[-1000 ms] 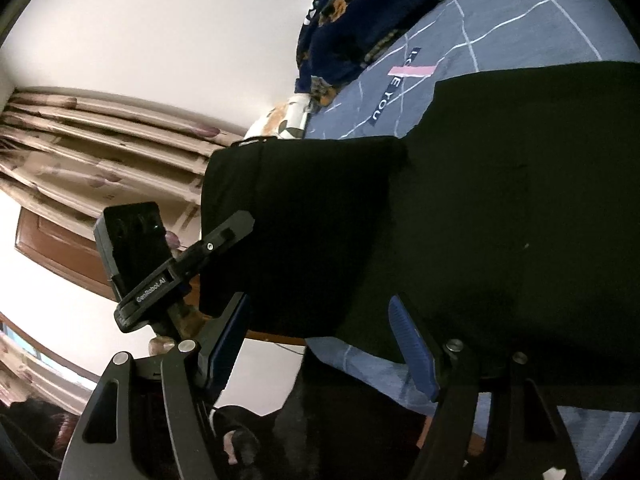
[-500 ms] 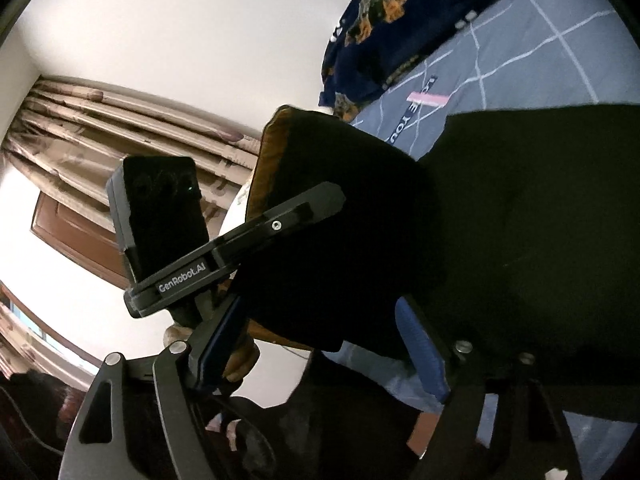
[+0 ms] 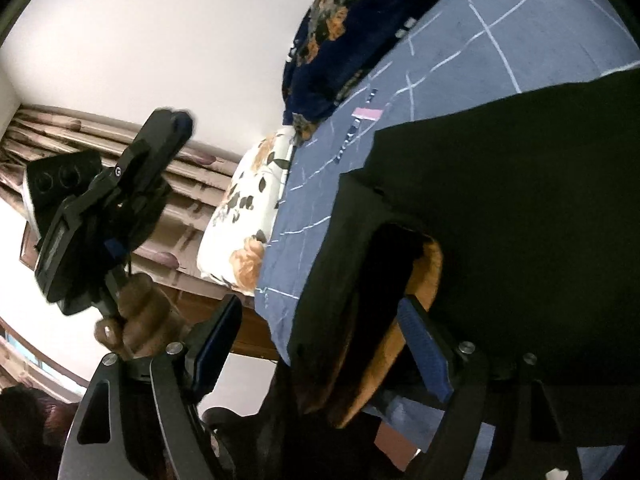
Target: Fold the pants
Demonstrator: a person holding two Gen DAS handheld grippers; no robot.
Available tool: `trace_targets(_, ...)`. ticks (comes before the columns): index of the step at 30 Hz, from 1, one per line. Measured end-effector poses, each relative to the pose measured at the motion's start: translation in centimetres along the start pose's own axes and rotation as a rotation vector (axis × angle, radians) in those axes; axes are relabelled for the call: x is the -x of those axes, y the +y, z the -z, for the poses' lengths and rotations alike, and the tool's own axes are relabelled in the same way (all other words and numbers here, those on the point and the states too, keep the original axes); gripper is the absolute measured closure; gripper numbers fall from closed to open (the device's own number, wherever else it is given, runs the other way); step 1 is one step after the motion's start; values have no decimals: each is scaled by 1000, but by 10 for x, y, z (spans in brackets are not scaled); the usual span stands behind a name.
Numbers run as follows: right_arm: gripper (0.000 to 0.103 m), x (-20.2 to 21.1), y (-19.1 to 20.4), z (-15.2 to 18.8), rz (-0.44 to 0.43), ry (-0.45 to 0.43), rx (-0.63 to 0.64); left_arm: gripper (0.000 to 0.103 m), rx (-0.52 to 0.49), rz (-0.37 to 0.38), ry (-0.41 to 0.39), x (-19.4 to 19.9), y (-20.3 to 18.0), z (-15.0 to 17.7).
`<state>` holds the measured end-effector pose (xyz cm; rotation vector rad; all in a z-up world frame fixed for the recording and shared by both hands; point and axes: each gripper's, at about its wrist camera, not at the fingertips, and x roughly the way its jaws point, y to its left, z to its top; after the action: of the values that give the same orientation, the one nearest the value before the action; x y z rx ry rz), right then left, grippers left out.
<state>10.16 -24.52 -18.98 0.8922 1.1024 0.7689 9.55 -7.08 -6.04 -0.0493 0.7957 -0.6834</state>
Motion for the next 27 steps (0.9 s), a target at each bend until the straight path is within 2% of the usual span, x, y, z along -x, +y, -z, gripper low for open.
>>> trace_targets(3,24,12,4,-8,73,-24,46,94,2,-97,7,15,31,21)
trace_targets(5,24,16,1,-11,102,-29,47,94,22,-135,38,17,51,40)
trace_targets(8,24,14,-7,-14,173,-41,32,94,84,-149,119,6,78,76)
trace_targets(12,24,-3,-11,-17,231,-15,39,94,133,-142,180,-8,94,111)
trace_targets(15,24,-21,-4,-12,206,22,60,93,140,-131,212,-17,94,126)
trace_targets(19,24,-47,13,3,164,86,100,89,158,-117,189,-15,97,132)
trace_targets(22,24,-46,21,7,162,66,130,85,177,-117,180,-13,103,133)
trace_targets(24,31,-43,20,7,165,57,129,85,203,-102,177,-13,107,133)
trace_targets(26,51,-48,16,7,252,72,148,85,212,-99,172,-12,110,133)
trace_targets(27,55,-52,13,8,290,86,149,85,211,-100,172,-12,109,133)
